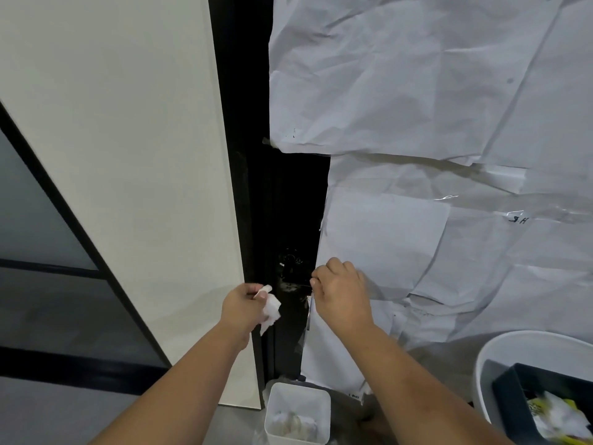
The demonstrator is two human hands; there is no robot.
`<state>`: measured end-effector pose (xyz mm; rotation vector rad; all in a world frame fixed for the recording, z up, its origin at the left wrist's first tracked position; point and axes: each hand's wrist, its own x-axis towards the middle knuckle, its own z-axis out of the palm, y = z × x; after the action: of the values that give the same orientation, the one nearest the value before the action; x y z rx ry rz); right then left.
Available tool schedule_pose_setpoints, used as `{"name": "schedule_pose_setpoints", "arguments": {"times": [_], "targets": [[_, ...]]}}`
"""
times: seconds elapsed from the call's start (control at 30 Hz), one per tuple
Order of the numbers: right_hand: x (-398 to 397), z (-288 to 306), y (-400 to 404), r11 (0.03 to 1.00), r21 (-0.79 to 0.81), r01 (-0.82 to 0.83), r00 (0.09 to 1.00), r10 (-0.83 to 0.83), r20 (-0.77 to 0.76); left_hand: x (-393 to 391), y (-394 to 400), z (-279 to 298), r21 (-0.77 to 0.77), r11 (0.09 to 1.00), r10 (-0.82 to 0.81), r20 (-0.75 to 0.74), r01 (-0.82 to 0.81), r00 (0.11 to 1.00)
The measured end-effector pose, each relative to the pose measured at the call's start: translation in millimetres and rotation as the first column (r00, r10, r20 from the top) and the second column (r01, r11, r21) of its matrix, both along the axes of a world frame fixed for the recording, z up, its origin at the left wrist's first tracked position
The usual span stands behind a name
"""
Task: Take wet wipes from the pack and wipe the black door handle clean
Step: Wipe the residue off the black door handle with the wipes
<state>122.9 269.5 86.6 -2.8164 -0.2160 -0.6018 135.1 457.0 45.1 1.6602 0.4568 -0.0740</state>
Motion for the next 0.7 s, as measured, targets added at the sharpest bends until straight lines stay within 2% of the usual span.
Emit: {"name": "schedule_pose_setpoints", "arguments": {"times": [0.07,0.13,0.27,0.4,0.57,0.7], "targets": [[-0.2,-2.5,-0.2,0.999,-0.033,-0.003,1.000,0.003,0.010,0.7,-9.3,-2.9,-0.098,0.995,0.003,0.011,-0.002,1.000],[0.8,-2.1,-1.6,0.999,-0.045,-0.001,1.000,0.003,0.028,1.6,-19.8,1.4,-0.172,0.985,0.027,0.094,-0.011,0.995],[0.1,-1.2,-2.1,0.998,-0.063,-0.015,0.998,0.019,0.057,7.7,-32.4,12.7,-0.184,0.977,0.151,0.252,-0.106,0.956],[1.6,-2.3,-3.3,0.998,-0.064,-0.025,0.996,0.030,0.081,13.8,-40.7,18.7,-0.117,0.973,0.225,0.302,-0.198,0.926],[3.7,-2.0,-5.5,0.997,-0.061,-0.051,0.995,0.056,0.083,25.0,-47.3,19.5,0.028,0.973,0.208,0.329,-0.229,0.921],[5.1,-3.0,-5.7,0.997,-0.046,-0.062,0.995,0.065,0.070,33.2,-47.2,12.9,0.068,0.974,0.191,0.261,-0.215,0.946]]}}
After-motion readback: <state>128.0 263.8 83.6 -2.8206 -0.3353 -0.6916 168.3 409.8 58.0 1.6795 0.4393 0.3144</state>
